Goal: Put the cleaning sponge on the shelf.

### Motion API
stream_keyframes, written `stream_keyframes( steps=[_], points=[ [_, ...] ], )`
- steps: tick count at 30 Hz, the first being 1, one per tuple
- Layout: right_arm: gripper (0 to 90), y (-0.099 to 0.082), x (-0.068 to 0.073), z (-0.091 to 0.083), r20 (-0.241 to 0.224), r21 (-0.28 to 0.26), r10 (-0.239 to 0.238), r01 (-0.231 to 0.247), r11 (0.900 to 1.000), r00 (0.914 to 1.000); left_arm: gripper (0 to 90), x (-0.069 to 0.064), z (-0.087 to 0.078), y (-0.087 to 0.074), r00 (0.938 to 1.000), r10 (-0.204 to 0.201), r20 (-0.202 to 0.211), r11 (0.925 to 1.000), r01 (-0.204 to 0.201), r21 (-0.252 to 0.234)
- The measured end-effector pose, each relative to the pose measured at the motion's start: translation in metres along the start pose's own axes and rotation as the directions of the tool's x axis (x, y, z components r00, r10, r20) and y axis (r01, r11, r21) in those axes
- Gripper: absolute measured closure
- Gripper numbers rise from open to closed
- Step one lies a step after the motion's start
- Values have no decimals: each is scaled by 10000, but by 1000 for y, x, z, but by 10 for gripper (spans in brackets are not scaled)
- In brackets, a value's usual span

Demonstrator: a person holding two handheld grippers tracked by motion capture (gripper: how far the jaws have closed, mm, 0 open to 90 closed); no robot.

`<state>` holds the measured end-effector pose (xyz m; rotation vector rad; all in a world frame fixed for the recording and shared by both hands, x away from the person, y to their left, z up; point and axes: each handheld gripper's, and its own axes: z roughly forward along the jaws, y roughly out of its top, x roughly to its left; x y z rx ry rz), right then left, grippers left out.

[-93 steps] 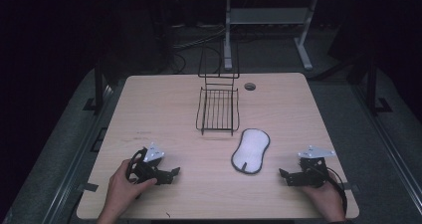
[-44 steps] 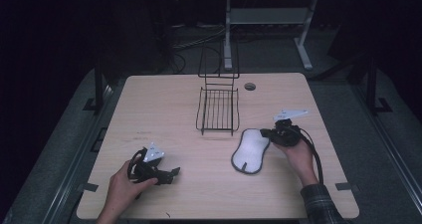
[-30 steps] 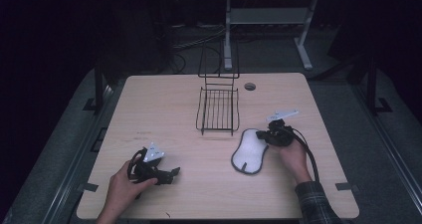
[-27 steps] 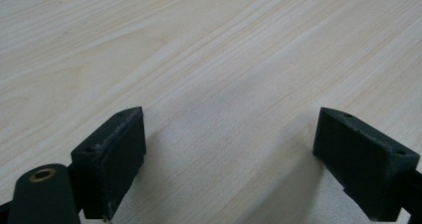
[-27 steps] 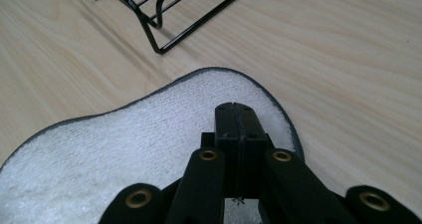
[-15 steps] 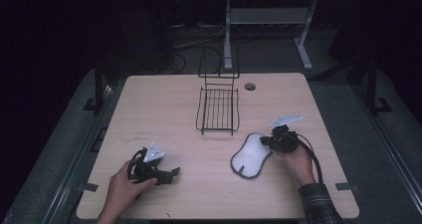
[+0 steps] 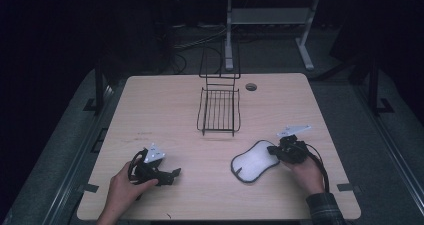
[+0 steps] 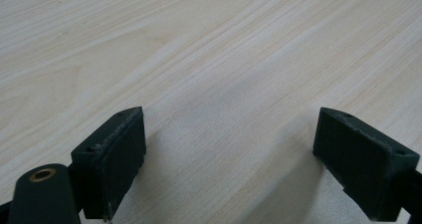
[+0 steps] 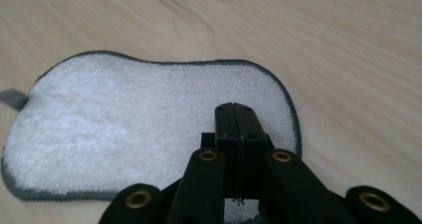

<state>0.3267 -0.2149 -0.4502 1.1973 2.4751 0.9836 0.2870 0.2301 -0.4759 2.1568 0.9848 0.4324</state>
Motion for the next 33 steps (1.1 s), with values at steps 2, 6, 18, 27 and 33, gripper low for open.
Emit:
stream_keyframes(
  steps=[2,6,18,27,33],
  points=[
    [898,-4,1,-4,-4,20,21,-21,10000,10000,124,0,0,0,10000,-12,2,10000,12,-4],
    [898,-13,4,-11,-61,18,125,-125,9999,9999,125,0,0,0,10000,-7,1,10000,7,4],
    [898,-25,8,-32,-93,-512,146,-151,9986,9998,125,0,0,0,10000,-5,1,10000,5,4],
    [898,-14,-18,-16,-90,-287,359,-361,9989,9993,124,0,0,0,10000,19,6,10000,-19,32],
    [898,-21,-15,-17,-174,-43,380,-381,9993,9991,125,0,0,0,10000,-12,4,10000,12,4]
  ],
)
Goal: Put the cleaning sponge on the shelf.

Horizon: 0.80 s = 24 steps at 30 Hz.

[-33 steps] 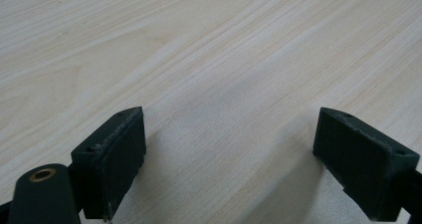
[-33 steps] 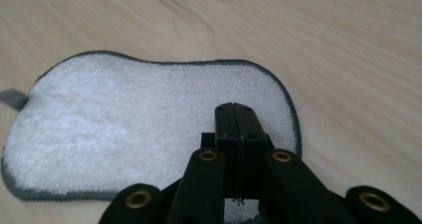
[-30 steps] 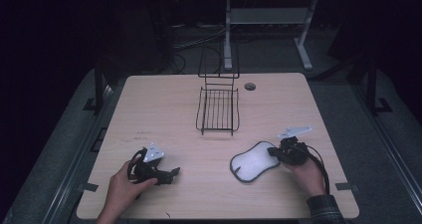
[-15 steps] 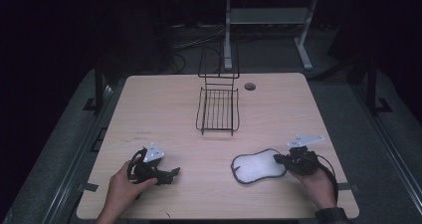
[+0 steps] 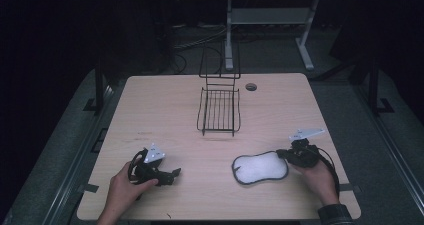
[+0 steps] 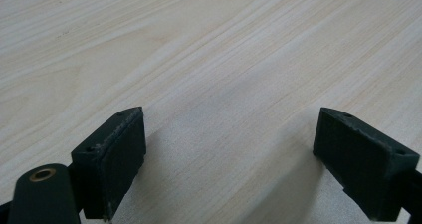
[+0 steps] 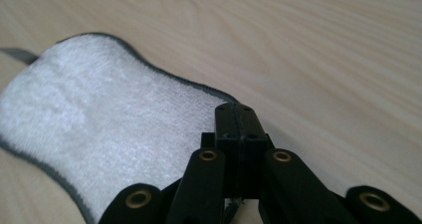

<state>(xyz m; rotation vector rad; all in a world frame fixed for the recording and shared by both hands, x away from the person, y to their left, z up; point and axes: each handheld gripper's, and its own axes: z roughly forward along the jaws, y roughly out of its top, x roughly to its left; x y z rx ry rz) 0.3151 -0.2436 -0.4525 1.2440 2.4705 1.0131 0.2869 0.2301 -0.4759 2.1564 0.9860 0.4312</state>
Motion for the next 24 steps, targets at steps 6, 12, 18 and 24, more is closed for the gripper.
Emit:
stream_keyframes(
  steps=[6,12,18,24],
  points=[
    [898,-11,14,-9,-188,62,-118,119,9999,9998,125,0,0,0,10000,7,-2,10000,-7,0],
    [898,-22,33,-15,-510,129,-339,346,9993,9981,125,0,0,0,10000,4,-2,10000,-4,-1],
    [897,-33,52,-19,-942,111,-520,533,9985,9942,125,0,0,0,10000,4,-3,10000,-4,5],
    [861,-35,58,-22,-968,-72,-529,525,9986,9939,125,0,0,0,10000,-3,-1,10000,3,-3]
  ],
)
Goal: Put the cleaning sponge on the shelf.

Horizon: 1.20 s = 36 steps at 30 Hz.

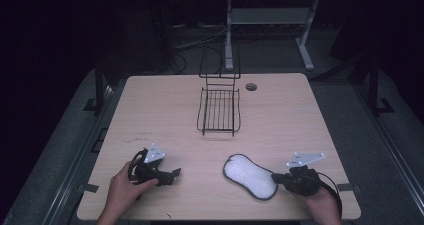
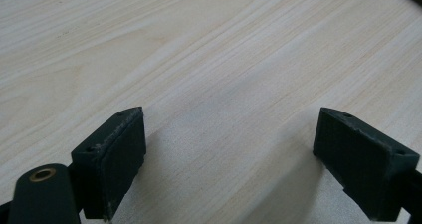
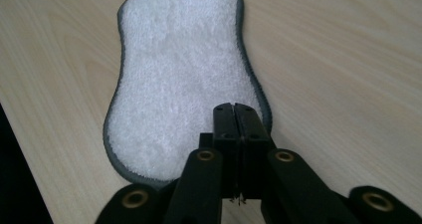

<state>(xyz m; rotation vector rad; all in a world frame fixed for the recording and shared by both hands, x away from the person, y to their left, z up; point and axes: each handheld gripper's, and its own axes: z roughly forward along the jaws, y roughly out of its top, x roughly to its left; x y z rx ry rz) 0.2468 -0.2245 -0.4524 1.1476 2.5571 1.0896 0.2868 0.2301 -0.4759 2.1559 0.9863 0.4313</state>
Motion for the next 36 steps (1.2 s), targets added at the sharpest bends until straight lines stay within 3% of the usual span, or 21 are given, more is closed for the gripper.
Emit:
stream_keyframes(
  steps=[10,17,29,36],
  points=[
    [397,16,-6,2,188,-475,611,-601,9971,9980,125,0,0,0,10000,4,-1,10000,-4,2],
    [183,32,-5,18,-6,-488,488,-487,9976,9988,125,0,0,0,10000,3,0,10000,-3,2],
    [128,46,13,43,-408,-195,-174,167,9997,9990,124,0,0,0,10000,10,-1,10000,-10,4],
    [127,46,19,57,-283,259,-651,658,9975,9975,125,0,0,0,10000,11,-2,10000,-11,4]
  ],
)
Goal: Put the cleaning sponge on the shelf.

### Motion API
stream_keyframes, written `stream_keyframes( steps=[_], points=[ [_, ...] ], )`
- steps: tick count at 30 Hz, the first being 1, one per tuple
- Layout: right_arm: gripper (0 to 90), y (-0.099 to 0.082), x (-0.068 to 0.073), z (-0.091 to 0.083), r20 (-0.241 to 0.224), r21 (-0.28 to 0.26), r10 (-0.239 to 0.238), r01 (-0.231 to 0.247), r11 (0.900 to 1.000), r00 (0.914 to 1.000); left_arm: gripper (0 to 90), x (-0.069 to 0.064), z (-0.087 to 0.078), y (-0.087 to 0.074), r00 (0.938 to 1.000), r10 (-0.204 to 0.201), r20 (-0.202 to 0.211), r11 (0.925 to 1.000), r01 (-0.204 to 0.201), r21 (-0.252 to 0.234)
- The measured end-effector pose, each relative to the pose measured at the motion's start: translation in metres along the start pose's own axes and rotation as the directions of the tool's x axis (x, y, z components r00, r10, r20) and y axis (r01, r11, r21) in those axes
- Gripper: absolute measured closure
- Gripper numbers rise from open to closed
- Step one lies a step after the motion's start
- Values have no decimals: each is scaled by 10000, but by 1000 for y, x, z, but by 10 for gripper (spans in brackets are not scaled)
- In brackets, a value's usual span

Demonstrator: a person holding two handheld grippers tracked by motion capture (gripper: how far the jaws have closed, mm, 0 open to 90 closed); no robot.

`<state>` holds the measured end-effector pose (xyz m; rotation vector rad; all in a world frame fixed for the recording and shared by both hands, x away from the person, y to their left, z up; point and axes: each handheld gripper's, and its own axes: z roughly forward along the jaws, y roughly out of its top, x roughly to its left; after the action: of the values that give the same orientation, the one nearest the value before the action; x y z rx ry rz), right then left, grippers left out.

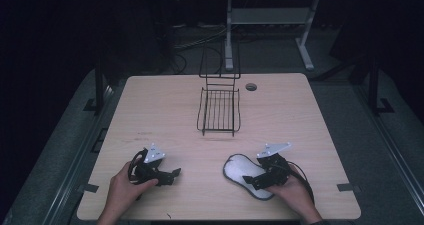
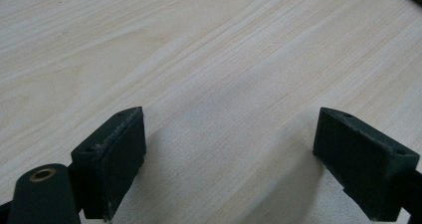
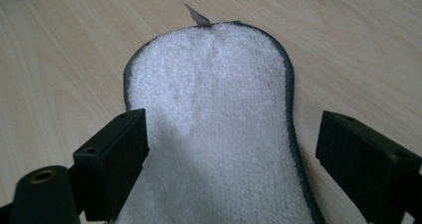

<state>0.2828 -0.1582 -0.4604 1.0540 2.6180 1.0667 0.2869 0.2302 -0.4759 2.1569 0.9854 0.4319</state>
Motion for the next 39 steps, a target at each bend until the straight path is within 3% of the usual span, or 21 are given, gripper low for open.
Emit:
stream_keyframes(
  steps=[7,21,30,39],
  points=[
    [117,0,3,4,95,108,-139,138,9998,9999,124,0,0,0,10000,0,-1,10000,0,0],
    [143,0,6,9,-137,466,-305,311,9984,9994,124,0,0,0,10000,-5,-4,10000,5,-8],
    [262,0,4,6,-492,423,-335,356,9985,9982,125,0,0,0,10000,1,-4,10000,-1,-10],
    [346,2,1,-1,-542,213,-371,383,9990,9978,124,0,0,0,10000,-6,-2,10000,6,-9]
  ],
)
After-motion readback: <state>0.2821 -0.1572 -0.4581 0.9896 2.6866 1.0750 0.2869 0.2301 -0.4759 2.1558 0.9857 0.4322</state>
